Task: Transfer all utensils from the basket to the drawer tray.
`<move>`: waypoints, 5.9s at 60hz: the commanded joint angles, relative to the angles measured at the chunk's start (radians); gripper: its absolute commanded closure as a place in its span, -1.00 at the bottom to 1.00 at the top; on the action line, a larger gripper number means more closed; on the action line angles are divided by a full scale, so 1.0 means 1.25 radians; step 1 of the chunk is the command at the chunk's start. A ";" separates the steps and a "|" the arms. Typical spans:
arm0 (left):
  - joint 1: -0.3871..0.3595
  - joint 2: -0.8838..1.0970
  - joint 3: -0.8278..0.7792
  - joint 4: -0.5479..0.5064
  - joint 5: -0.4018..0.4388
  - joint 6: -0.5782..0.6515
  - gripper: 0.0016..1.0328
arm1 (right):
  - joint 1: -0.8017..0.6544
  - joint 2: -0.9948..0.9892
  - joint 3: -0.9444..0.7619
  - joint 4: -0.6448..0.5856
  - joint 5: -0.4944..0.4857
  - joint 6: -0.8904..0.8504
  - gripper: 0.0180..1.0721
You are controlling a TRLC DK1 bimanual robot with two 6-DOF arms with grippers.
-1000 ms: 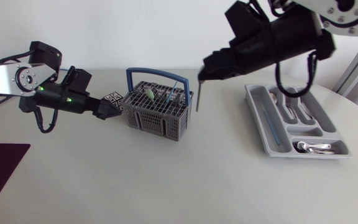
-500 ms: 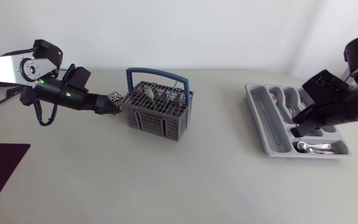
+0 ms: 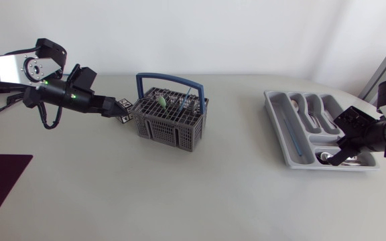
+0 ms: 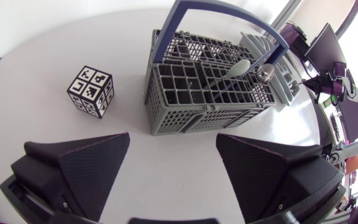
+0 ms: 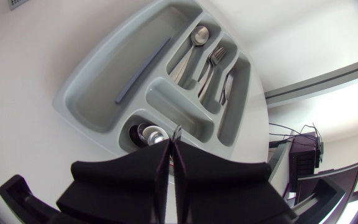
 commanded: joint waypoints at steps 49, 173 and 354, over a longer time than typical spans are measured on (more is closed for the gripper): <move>0.040 0.215 0.188 -0.047 0.078 0.017 -0.40 | 0.186 0.018 -0.025 0.051 0.089 0.089 -0.66; -0.135 0.023 -0.144 0.030 0.143 0.107 0.52 | 0.618 0.234 0.216 -0.069 -0.207 0.606 0.89; -0.306 -0.216 -0.244 0.264 0.022 0.252 -0.50 | 0.704 -0.041 0.178 -0.131 -0.218 0.438 -0.63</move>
